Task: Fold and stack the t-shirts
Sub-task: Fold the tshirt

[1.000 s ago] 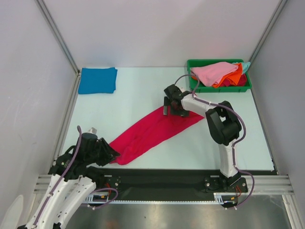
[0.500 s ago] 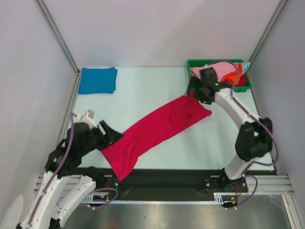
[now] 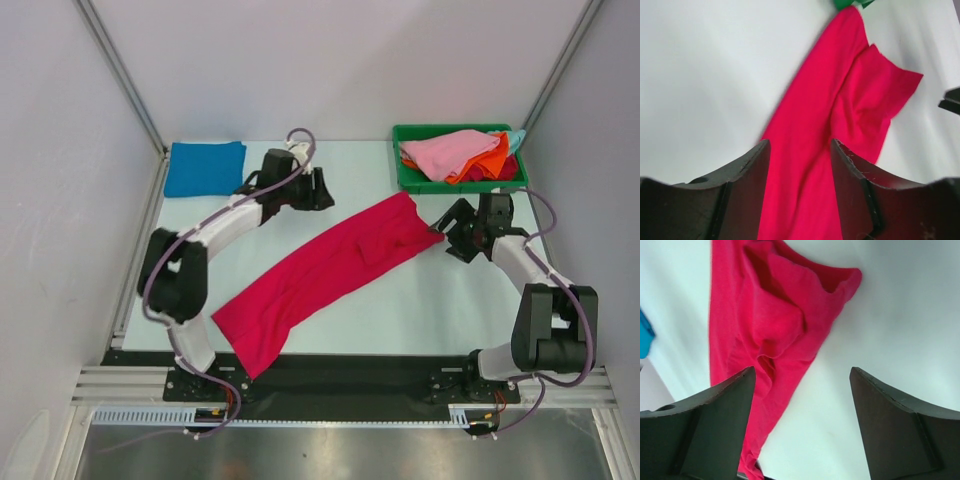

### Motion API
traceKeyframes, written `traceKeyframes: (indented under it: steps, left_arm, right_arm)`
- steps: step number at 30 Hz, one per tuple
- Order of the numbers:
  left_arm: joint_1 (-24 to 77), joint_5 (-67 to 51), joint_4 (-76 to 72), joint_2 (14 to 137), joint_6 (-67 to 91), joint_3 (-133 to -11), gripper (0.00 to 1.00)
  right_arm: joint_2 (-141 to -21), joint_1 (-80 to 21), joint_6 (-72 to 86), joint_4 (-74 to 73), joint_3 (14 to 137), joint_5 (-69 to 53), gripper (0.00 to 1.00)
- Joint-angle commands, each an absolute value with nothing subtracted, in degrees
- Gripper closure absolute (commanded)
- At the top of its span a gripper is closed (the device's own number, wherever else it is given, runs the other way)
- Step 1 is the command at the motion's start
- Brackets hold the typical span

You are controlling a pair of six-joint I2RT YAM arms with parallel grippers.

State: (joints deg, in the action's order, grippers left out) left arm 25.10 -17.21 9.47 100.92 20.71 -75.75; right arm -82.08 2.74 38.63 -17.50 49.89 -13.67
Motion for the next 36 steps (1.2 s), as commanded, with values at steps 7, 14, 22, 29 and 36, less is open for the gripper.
traceKeyframes:
  steps: [7,14,22,29,36]
  left_arm:
    - [28.74,-25.75,2.29,126.19,10.99,-100.80,0.46]
    - [29.70,-29.09,4.03,135.43,11.60,-108.10,0.46]
    - [30.67,-30.67,5.18,139.48,13.45,-110.03,0.49]
    - [31.20,-32.43,8.79,142.56,16.87,-114.00,0.55]
    - [31.20,-32.52,8.96,143.17,18.02,-114.52,0.66]
  right_arm:
    - [-78.05,5.54,41.04,-3.70,43.51,-20.92,0.24]
    - [-80.77,6.85,41.31,-1.76,41.67,-24.17,0.28]
    - [-80.77,8.26,41.31,-0.62,39.11,-25.05,0.30]
    - [-83.14,8.35,44.81,3.42,38.06,-25.22,0.31]
    - [-86.56,8.09,47.89,5.54,38.85,-24.61,0.33]
